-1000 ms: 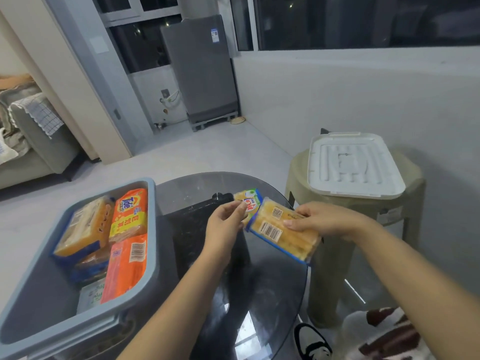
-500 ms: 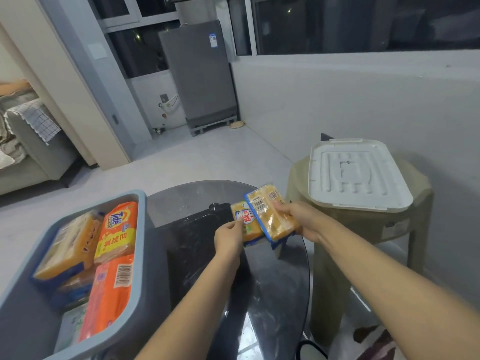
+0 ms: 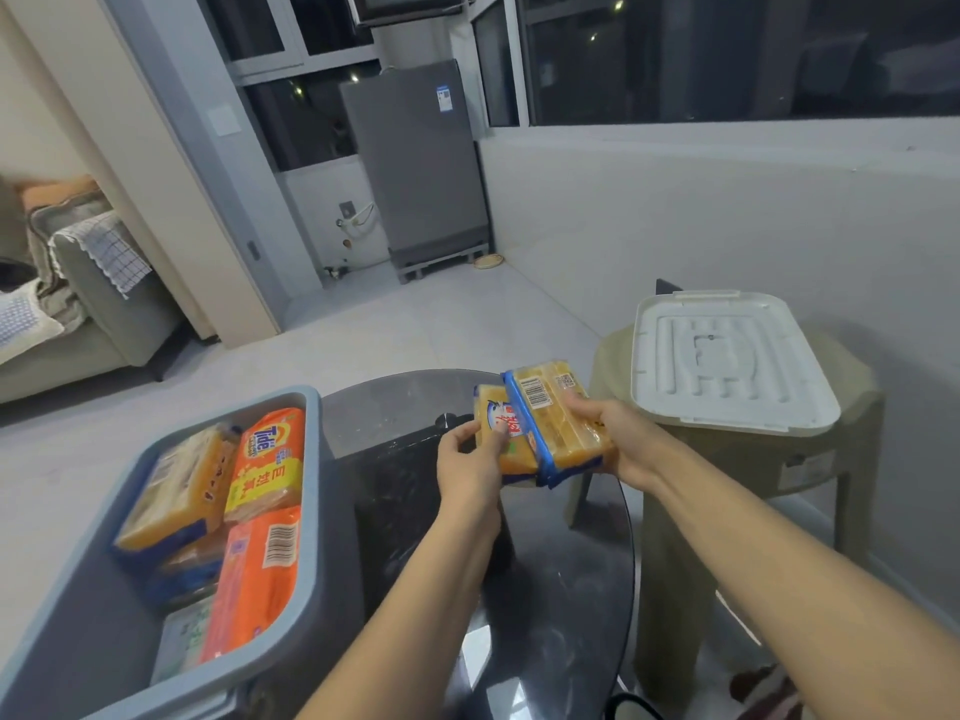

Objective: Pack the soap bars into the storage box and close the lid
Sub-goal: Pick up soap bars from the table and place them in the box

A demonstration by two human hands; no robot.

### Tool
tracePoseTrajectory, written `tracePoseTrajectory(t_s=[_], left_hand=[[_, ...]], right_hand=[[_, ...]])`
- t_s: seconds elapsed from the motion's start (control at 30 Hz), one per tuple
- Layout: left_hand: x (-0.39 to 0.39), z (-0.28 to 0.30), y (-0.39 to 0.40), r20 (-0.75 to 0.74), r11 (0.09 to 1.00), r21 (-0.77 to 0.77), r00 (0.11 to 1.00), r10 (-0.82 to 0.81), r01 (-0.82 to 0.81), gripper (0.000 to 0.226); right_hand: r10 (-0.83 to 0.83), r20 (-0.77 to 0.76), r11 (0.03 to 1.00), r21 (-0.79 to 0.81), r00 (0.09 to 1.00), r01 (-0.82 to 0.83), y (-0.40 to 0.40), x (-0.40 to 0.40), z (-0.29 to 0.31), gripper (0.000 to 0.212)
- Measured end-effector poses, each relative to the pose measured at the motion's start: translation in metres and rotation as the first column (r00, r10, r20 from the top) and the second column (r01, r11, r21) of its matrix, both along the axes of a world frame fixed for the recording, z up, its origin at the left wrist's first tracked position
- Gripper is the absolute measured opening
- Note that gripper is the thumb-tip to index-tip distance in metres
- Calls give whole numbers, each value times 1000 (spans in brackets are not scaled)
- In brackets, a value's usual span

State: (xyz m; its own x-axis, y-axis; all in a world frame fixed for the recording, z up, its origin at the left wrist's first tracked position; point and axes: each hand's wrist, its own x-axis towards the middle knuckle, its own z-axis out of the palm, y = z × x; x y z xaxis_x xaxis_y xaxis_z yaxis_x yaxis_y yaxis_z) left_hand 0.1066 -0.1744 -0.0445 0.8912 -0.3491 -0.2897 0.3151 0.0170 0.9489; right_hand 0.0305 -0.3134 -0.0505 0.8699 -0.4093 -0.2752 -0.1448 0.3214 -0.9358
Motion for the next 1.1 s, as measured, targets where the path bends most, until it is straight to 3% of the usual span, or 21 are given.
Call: tracePoseTrajectory(t_s=[0.27, 0.4, 0.47, 0.6, 0.73, 0.97, 1.03, 1.1], left_hand=[[-18, 57, 52, 29, 964, -262, 998, 59, -49, 38], [-16, 81, 92, 96, 956, -288, 992, 80, -49, 40], [-11, 90, 114, 140, 965, -256, 985, 96, -58, 39], [2, 100, 154, 205, 991, -131, 977, 57, -31, 15], [15, 103, 194, 212, 998, -53, 977, 38, -27, 24], [34, 102, 247, 229, 977, 140, 965, 125, -160, 28], [37, 103, 259, 255, 961, 234, 963, 89, -150, 26], [39, 104, 269, 340, 888, 431, 940, 4, -160, 28]], right_hand=[[15, 268, 997, 66, 963, -34, 35, -8, 50, 30], [43, 342, 995, 73, 939, -73, 72, -3, 68, 27], [67, 369, 989, 96, 927, -110, 94, 2, 76, 27], [112, 406, 976, 124, 907, -177, 128, 14, 82, 30], [195, 393, 967, 75, 899, -243, 162, 28, 81, 28], [227, 375, 960, 70, 899, -271, 204, 48, 80, 29], [213, 373, 967, 51, 903, -249, 210, 51, 78, 33], [203, 367, 972, 40, 908, -233, 213, 54, 77, 34]])
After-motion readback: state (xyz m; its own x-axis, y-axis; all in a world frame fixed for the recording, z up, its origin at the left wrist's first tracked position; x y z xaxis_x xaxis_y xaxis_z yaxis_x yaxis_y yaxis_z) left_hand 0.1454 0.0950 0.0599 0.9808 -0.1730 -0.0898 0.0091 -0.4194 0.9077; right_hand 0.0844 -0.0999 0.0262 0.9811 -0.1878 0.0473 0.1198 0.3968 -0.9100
